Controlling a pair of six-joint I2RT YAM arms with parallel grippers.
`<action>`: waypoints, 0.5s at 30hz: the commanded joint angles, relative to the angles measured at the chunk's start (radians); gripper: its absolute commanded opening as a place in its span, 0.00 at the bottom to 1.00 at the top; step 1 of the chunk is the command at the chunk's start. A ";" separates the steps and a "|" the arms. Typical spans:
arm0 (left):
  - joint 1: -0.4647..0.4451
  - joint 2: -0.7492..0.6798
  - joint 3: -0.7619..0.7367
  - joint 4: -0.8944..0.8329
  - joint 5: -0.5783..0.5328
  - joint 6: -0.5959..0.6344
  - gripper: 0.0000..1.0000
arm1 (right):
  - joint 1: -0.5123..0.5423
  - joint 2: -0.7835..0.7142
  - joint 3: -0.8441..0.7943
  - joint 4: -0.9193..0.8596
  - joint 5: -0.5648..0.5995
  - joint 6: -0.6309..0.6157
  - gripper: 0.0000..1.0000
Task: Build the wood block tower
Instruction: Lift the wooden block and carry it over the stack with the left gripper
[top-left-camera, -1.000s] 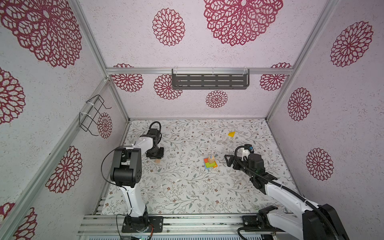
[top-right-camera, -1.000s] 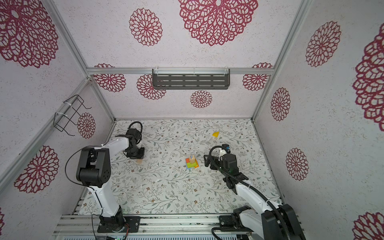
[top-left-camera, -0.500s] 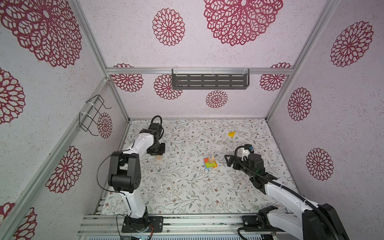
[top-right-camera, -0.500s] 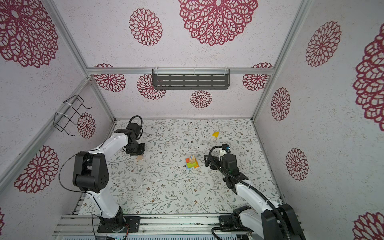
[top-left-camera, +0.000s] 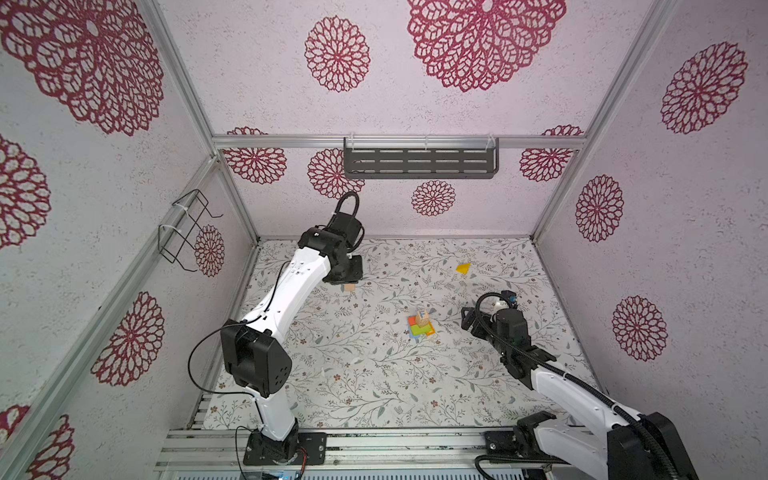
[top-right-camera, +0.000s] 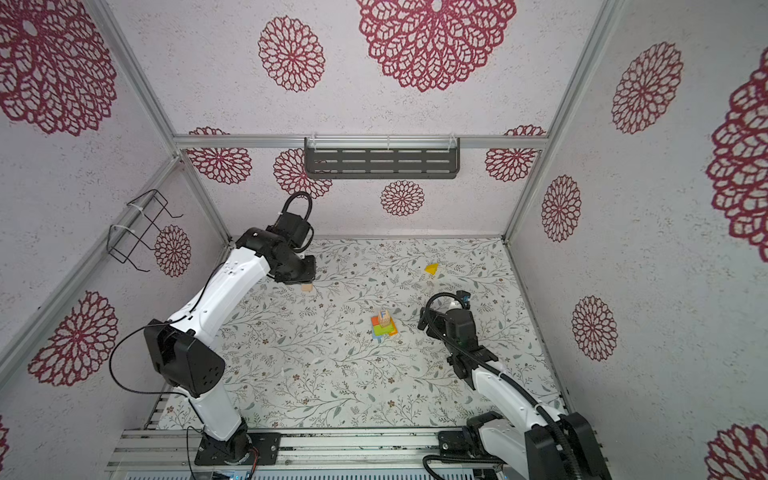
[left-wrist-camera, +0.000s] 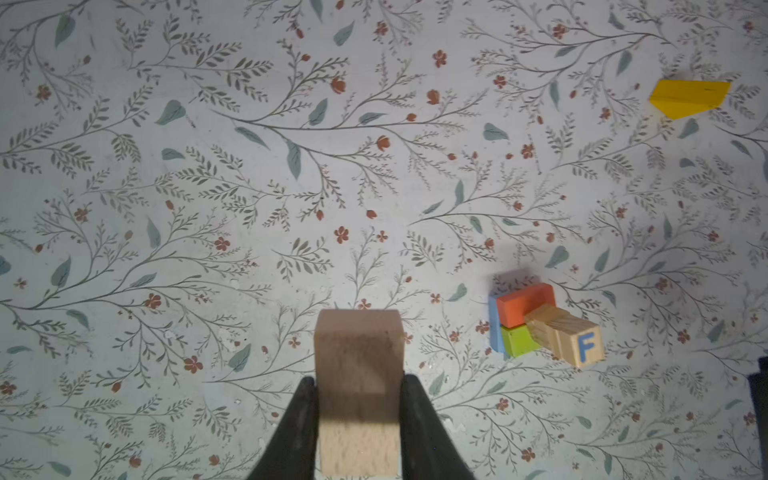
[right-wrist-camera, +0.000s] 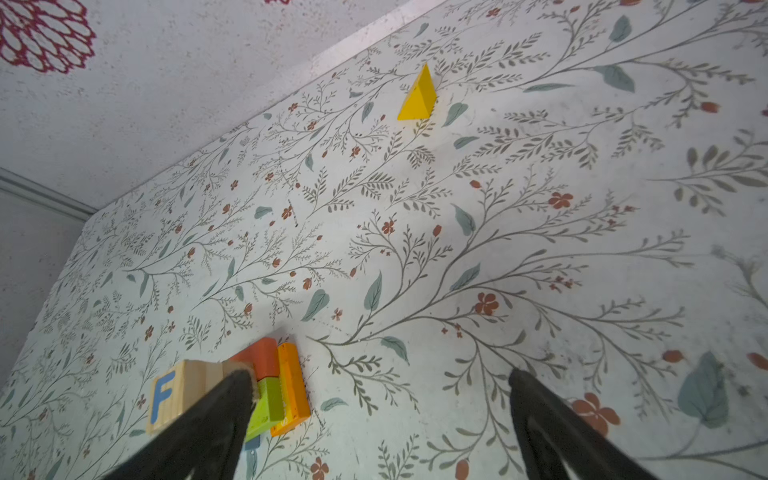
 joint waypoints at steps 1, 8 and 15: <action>-0.065 0.071 0.082 -0.101 -0.044 -0.066 0.30 | -0.005 -0.044 -0.009 0.003 0.104 0.038 0.99; -0.172 0.202 0.245 -0.117 -0.019 -0.109 0.30 | -0.005 -0.084 -0.033 0.006 0.162 0.052 0.99; -0.262 0.318 0.388 -0.132 -0.007 -0.123 0.30 | -0.005 -0.092 -0.034 0.006 0.161 0.050 0.99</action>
